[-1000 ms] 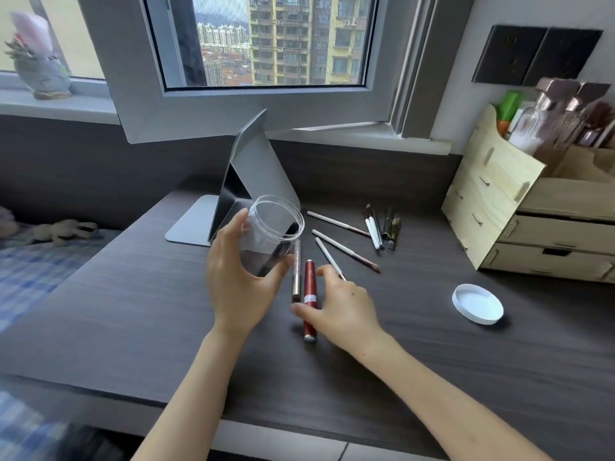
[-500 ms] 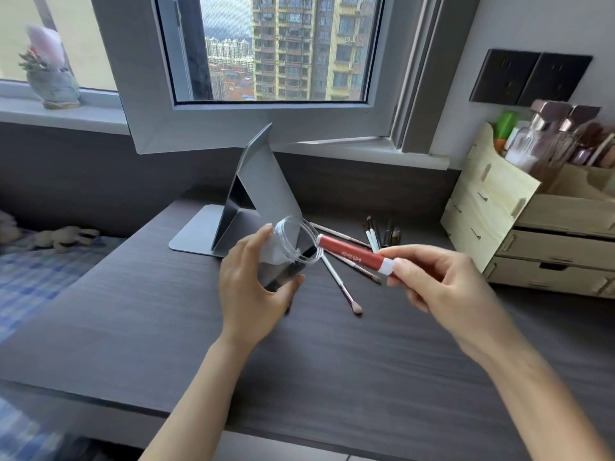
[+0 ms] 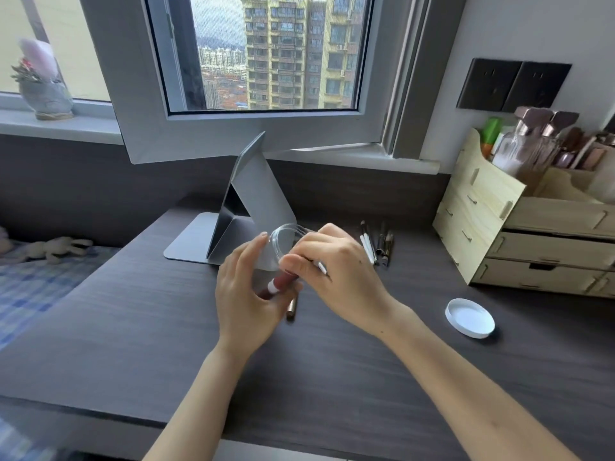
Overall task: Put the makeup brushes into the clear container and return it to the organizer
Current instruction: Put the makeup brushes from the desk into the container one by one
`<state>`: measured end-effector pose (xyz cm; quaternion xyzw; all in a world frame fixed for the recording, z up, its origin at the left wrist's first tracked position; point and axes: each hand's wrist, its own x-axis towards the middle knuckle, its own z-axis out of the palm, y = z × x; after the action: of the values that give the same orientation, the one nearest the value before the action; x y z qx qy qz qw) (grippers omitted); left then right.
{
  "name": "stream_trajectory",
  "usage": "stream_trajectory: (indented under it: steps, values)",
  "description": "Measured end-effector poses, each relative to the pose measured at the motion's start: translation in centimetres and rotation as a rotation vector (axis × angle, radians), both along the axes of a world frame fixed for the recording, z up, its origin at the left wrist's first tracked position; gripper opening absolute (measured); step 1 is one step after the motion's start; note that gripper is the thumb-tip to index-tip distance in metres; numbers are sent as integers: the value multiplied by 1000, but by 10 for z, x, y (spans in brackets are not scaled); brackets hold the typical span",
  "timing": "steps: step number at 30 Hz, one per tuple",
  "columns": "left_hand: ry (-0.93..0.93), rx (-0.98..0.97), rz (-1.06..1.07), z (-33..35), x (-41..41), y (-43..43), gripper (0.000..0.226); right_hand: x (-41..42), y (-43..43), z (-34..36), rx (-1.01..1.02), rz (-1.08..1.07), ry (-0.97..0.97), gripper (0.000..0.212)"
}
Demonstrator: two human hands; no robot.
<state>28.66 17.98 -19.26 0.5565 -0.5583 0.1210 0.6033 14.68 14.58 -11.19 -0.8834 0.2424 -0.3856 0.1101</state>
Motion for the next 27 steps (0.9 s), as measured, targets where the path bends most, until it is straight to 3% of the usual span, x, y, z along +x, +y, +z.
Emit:
stream_trajectory:
  steps: [2, 6, 7, 9, 10, 12, 14, 16, 18, 20, 22, 24, 27]
  values:
    - [35, -5, 14, 0, 1, 0, 72, 1, -3, -7, -21, 38, -31, 39]
    - [96, -32, 40, 2, 2, -1, 72, -1, -14, -15, 162, -140, -518, 32]
    - [108, -37, 51, 2, 2, -1, 72, 1, -21, -19, 232, -230, -536, 31]
    - [141, -34, 71, 2, 3, -1, 73, 5, -35, -36, 249, -326, -283, 18]
    - [155, -31, 75, 1, 4, -1, 74, 7, -39, -45, 158, -329, -70, 12]
    - [163, -28, 72, 0, 4, -2, 76, 14, -45, -65, -140, -216, 320, 25]
    - [151, -21, 71, -1, 5, -2, 77, 20, -40, -79, -380, -118, 628, 18]
    - [145, -17, 61, -1, 5, -3, 77, 21, -31, -84, -529, -111, 792, 14]
    - [136, -19, 48, -1, 5, -3, 75, 19, -27, -85, -622, -85, 820, 16]
    - [117, -18, 48, 0, 4, -3, 74, 13, -34, -84, -679, -58, 712, 16]
    - [116, -16, 51, 0, 3, -2, 75, 3, -40, -82, -593, -29, 498, 17]
    - [147, -15, 52, 1, 2, -2, 74, -10, -38, -71, -344, -19, 148, 9]
    - [132, -21, 41, 2, 1, -2, 73, -36, -19, -42, 95, -138, -441, 14]
